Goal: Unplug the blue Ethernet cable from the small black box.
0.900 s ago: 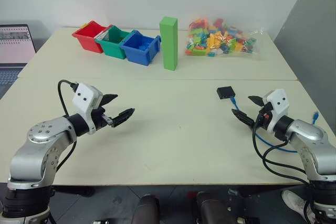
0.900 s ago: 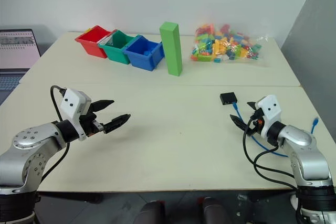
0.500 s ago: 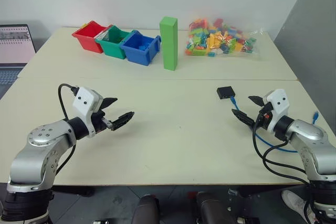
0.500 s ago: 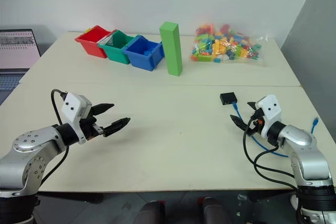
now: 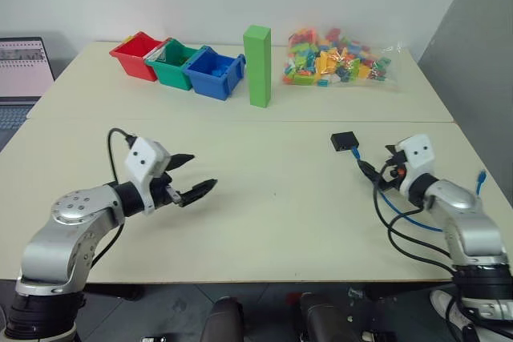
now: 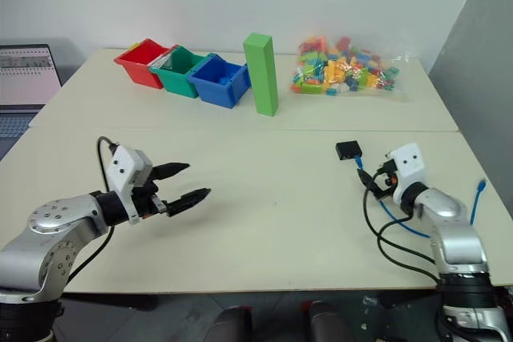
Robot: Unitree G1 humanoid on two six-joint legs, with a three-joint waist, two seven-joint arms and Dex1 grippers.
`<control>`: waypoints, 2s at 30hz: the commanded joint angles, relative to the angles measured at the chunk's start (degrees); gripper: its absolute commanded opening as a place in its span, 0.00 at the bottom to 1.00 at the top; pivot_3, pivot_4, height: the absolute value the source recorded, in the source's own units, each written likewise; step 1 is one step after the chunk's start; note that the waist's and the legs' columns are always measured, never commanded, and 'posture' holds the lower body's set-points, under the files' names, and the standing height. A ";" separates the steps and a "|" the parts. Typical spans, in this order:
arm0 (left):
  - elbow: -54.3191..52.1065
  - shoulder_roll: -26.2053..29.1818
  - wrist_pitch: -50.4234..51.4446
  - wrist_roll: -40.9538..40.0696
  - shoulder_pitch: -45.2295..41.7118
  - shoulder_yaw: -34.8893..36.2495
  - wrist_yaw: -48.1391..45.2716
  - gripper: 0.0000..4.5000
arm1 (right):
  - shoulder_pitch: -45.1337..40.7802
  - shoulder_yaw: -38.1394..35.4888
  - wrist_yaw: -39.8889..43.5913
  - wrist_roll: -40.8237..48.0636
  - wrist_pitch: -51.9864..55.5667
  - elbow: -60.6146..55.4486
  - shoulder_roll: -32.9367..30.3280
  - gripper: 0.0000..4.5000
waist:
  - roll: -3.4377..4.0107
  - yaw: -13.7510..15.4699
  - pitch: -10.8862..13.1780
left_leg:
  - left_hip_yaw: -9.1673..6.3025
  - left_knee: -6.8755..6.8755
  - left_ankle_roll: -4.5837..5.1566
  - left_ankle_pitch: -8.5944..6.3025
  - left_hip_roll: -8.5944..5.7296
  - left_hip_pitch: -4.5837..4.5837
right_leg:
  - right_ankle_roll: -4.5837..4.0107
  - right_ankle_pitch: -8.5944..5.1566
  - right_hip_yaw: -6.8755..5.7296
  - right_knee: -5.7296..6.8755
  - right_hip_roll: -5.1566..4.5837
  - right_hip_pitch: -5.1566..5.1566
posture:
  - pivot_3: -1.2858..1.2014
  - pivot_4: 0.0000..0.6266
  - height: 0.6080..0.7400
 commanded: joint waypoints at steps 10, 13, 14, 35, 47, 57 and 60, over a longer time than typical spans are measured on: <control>-3.90 -1.33 -0.99 -0.04 -5.77 -5.87 -0.91 1.00 | -10.05 0.85 -11.06 -5.65 -1.70 18.05 6.78 0.91 | 0.00 -0.37 -0.01 | 0.00 0.00 0.00 0.00 -0.01 0.01 | -0.26 0.15 0.00 0.02 0.01 0.01 | 0.52 0.24 1.00; -3.85 -1.24 -1.33 0.13 -5.13 -5.83 -1.11 1.00 | -9.97 0.93 -10.85 -5.31 -0.66 17.80 7.03 0.84 | -0.01 -0.35 -0.01 | -0.01 0.03 0.00 0.00 -0.01 0.03 | -0.25 0.15 -0.01 0.01 0.00 0.05 | 0.52 0.24 1.00; -3.83 -1.23 -1.33 0.08 -5.00 -5.74 -1.14 1.00 | -9.87 1.06 -10.78 -5.37 -0.19 17.50 7.04 0.77 | -0.01 -0.31 -0.01 | -0.01 0.03 0.00 0.00 -0.02 0.04 | -0.25 0.15 -0.01 0.01 0.00 0.08 | 0.52 0.24 1.00; 2.73 -4.30 5.48 -6.46 -7.28 -2.58 -0.12 1.00 | -8.27 15.36 4.19 -14.70 -14.47 -1.19 -4.31 0.04 | 0.05 -0.33 0.03 | 0.00 -0.01 0.01 0.00 -0.02 0.00 | -0.21 0.13 -0.01 -0.04 0.01 0.00 | 0.52 0.24 1.00; 9.77 -1.78 27.25 -24.86 -14.85 -1.17 -8.18 1.00 | -18.64 25.16 25.59 -12.44 -44.00 -5.41 -5.03 0.04 | 0.06 -1.07 0.04 | -0.08 0.04 0.00 0.00 0.02 -0.05 | 0.03 0.00 -0.07 0.04 0.06 -0.04 | 0.52 0.24 1.00; 9.71 -4.00 28.95 -25.83 -15.74 -0.62 -5.33 1.00 | -21.59 25.08 28.58 -11.79 -42.36 -4.75 -1.31 0.04 | 0.06 -0.69 0.04 | -0.12 0.04 0.00 0.01 0.02 -0.04 | -0.26 0.16 -0.11 0.06 0.03 -0.01 | 0.52 0.24 1.00; 9.92 -4.75 29.12 -26.56 -15.70 0.26 -4.19 0.89 | -21.59 24.78 28.60 -11.97 -41.40 -4.91 -0.82 0.04 | 0.06 -0.70 0.04 | -0.12 0.05 -0.01 0.01 0.02 -0.04 | -0.26 0.16 -0.11 0.08 0.03 -0.01 | 0.52 0.24 1.00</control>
